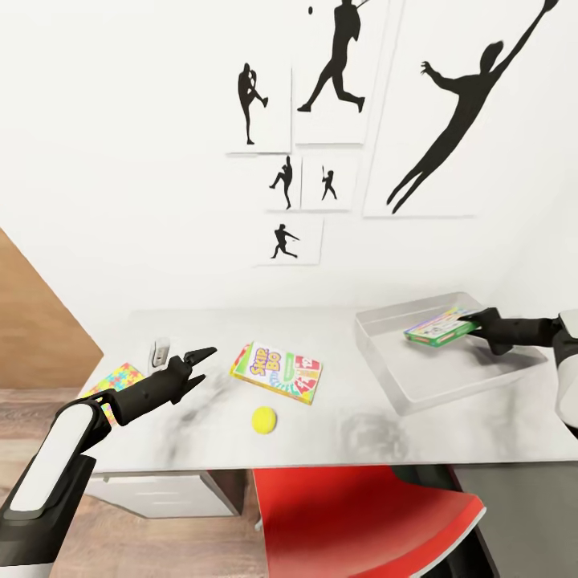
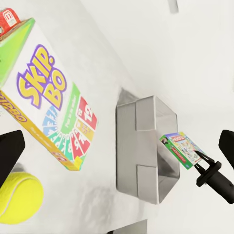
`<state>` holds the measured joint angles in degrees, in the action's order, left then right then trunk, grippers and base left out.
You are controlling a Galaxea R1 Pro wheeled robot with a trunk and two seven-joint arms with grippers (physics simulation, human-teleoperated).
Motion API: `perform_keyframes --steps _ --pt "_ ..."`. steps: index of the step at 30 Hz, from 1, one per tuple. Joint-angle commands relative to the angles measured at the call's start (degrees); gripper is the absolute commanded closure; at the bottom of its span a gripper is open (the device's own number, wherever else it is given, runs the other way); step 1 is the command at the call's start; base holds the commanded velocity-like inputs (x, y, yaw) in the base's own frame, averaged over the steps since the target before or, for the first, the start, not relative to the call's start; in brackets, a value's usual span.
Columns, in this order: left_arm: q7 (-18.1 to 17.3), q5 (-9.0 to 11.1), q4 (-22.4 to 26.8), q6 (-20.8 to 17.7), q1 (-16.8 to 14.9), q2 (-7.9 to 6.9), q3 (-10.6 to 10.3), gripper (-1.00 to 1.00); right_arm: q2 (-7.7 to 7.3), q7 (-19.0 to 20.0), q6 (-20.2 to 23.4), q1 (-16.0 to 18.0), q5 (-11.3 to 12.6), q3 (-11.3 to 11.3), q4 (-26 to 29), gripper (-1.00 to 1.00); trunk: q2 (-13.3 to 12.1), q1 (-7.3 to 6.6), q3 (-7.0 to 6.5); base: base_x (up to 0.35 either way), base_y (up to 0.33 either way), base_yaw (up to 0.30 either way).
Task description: Put all the toys in the child's room - the three board games (two on the bed and one on the table), the two jigsaw puzzles on the table, and the tennis ball on the table - inside the toy box on the table in the child's room.
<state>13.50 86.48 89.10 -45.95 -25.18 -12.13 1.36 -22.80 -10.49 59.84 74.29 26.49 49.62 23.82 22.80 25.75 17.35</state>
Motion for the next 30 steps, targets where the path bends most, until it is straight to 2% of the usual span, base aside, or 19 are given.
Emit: perform_keyframes --steps 1,14,21,30 --pt "0.5 0.6 0.0 -0.2 -0.1 0.00 0.0 -1.00 -0.05 -0.6 0.2 0.1 0.6 0.3 0.1 1.00 0.1 0.03 0.19 0.000 0.000 0.000" --pt "0.5 0.6 0.1 -0.2 0.0 0.00 0.0 -1.00 -0.52 -0.6 0.2 1.6 0.5 0.2 0.3 1.00 0.1 0.03 0.69 0.000 0.000 0.000" --pt "0.5 0.6 0.1 -0.2 0.0 0.00 0.0 -1.00 -2.09 -0.6 -1.0 2.4 0.7 0.2 0.6 1.00 0.1 0.03 0.72 0.000 0.000 0.000" --pt "0.5 0.5 0.1 -0.2 0.0 -0.07 0.0 -1.00 -2.58 -0.6 -1.3 2.6 0.7 0.2 0.6 1.00 0.1 0.03 0.73 0.000 0.000 -0.077"
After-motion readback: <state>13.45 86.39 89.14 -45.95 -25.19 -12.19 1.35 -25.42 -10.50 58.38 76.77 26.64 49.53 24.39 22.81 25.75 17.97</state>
